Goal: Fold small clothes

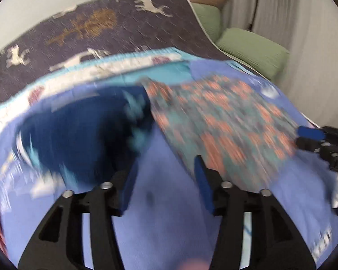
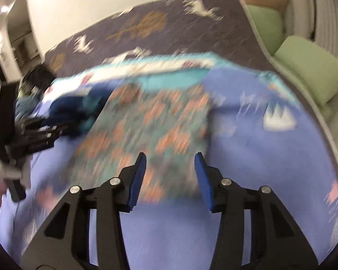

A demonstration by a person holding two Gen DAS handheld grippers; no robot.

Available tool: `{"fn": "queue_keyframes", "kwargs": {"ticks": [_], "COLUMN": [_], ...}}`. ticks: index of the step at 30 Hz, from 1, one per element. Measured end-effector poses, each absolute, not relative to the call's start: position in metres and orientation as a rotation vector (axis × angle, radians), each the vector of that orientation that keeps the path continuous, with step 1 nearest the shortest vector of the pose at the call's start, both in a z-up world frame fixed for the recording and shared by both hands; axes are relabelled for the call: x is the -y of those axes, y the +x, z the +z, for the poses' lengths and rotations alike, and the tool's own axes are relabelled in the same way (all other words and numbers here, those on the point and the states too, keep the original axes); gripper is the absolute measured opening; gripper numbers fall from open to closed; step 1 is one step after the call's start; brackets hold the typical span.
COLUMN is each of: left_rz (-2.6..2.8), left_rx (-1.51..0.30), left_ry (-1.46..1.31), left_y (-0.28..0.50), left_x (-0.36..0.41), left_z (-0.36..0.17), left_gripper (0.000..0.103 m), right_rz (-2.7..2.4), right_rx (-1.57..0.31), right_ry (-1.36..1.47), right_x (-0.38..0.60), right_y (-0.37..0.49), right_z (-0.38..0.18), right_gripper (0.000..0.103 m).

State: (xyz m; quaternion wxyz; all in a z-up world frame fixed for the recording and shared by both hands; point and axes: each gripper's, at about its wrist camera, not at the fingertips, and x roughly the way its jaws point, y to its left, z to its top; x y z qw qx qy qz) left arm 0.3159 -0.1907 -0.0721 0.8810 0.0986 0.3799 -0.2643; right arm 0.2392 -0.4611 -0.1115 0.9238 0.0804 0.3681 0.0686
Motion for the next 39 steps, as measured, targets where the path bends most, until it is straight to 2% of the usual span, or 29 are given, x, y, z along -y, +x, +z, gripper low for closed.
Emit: {"fn": "queue_keyframes", "kwargs": {"ticks": [3,6,7,15,19,21,24,26,27,28,29,31,34,38,39], "left_rz": [-0.611,-0.645,-0.645,-0.676,-0.659,-0.684,-0.78,-0.822,-0.833,-0.84,-0.831,-0.834,-0.857,-0.794,-0.775], "left_rx": [-0.79,-0.796,-0.798,-0.899,-0.941,-0.943,-0.97,-0.947,-0.94,-0.939,-0.942,-0.959,-0.948,-0.872,-0.832], "left_ry": [0.195,0.205,0.206,0.045,-0.034,-0.081,-0.128,-0.07,-0.037,-0.009,0.025,0.047,0.047,0.053,0.052], "left_y": [0.275,0.255,0.255,0.272,0.295,0.3,0.298,0.286,0.28,0.275,0.269,0.26,0.245,0.218,0.209], "left_x": [0.182,0.185,0.187,0.201,0.211,0.216,0.234,0.254,0.263,0.27,0.277,0.279,0.262,0.227,0.219], "left_z": [-0.078,-0.08,-0.081,-0.092,-0.11,-0.111,-0.106,-0.1,-0.099,-0.1,-0.102,-0.108,-0.107,-0.086,-0.076], "left_gripper": [0.063,0.067,0.067,0.068,0.068,0.067,0.064,0.064,0.064,0.064,0.064,0.064,0.064,0.065,0.069], "right_rz": [0.169,0.161,0.153,0.125,0.017,-0.026,-0.032,-0.092,-0.132,-0.138,-0.13,-0.177,-0.178,-0.095,-0.073], "right_rx": [-0.791,-0.823,-0.834,-0.831,-0.722,-0.735,-0.706,-0.672,-0.675,-0.699,-0.772,-0.9,-0.844,-0.788,-0.762], "right_ry": [0.21,0.269,0.304,0.993,1.049,0.977,0.929,0.793,0.749,0.747,0.747,0.758,0.732,0.522,0.465], "right_x": [0.451,0.452,0.452,0.501,0.497,0.488,0.494,0.501,0.51,0.518,0.526,0.54,0.543,0.503,0.488], "right_y": [0.21,0.199,0.199,0.231,0.253,0.264,0.265,0.261,0.26,0.262,0.268,0.266,0.236,0.197,0.183], "right_z": [-0.124,-0.124,-0.122,-0.162,-0.16,-0.157,-0.14,-0.117,-0.11,-0.111,-0.118,-0.135,-0.132,-0.1,-0.091], "right_gripper": [0.047,0.057,0.063,0.071,0.075,0.021,0.018,0.017,0.018,0.022,0.036,0.043,0.044,0.047,0.049]}}
